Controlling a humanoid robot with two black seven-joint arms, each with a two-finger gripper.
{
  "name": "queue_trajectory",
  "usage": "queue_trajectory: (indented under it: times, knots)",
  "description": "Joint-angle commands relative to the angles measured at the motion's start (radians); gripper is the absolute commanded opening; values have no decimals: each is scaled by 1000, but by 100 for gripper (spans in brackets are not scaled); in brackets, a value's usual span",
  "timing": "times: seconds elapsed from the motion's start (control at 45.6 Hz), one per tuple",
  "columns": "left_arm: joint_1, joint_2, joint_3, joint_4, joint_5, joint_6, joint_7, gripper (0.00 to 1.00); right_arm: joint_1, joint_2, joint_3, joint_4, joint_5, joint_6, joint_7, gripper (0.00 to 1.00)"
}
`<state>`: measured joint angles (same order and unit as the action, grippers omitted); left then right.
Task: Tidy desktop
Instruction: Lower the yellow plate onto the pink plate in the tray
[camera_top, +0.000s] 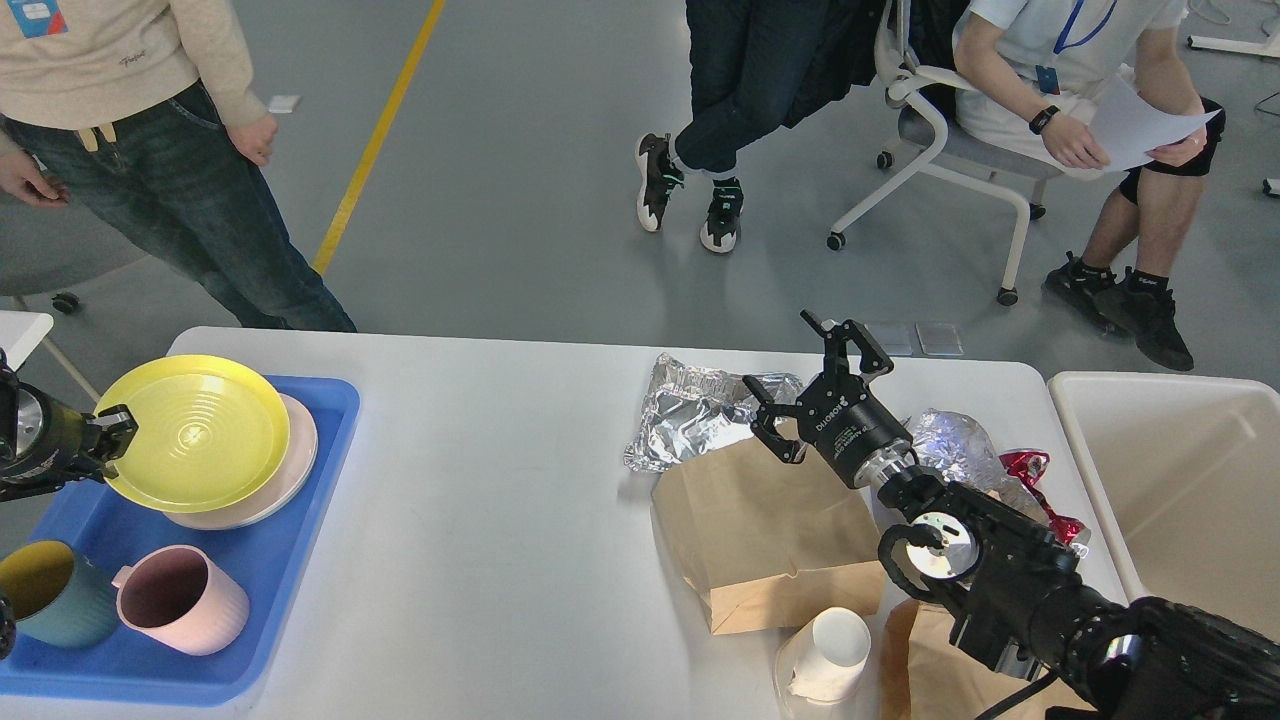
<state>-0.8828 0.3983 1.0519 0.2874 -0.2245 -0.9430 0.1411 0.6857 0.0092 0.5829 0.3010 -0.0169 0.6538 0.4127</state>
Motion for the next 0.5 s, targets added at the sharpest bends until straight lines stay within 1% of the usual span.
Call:
queue_trajectory:
  times: [0.0, 0.11, 0.176, 0.395, 0.483]
  knots:
    - [-2, -22, 0, -1, 1, 84, -9, 0, 0, 0, 0, 0, 0, 0, 0, 100]
    - [-5, -45, 0, -2, 1, 183, -15, 0, 0, 0, 0, 0, 0, 1, 0, 100]
    - [-7, -52, 0, -4, 1, 213, -15, 0, 0, 0, 0, 0, 0, 1, 0, 100]
    - [-8, -96, 5, -13, 2, 205, -12, 0, 0, 0, 0, 0, 0, 1, 0, 100]
    - [-4, -99, 0, -13, 4, 185, -11, 0, 0, 0, 0, 0, 0, 0, 0, 100]
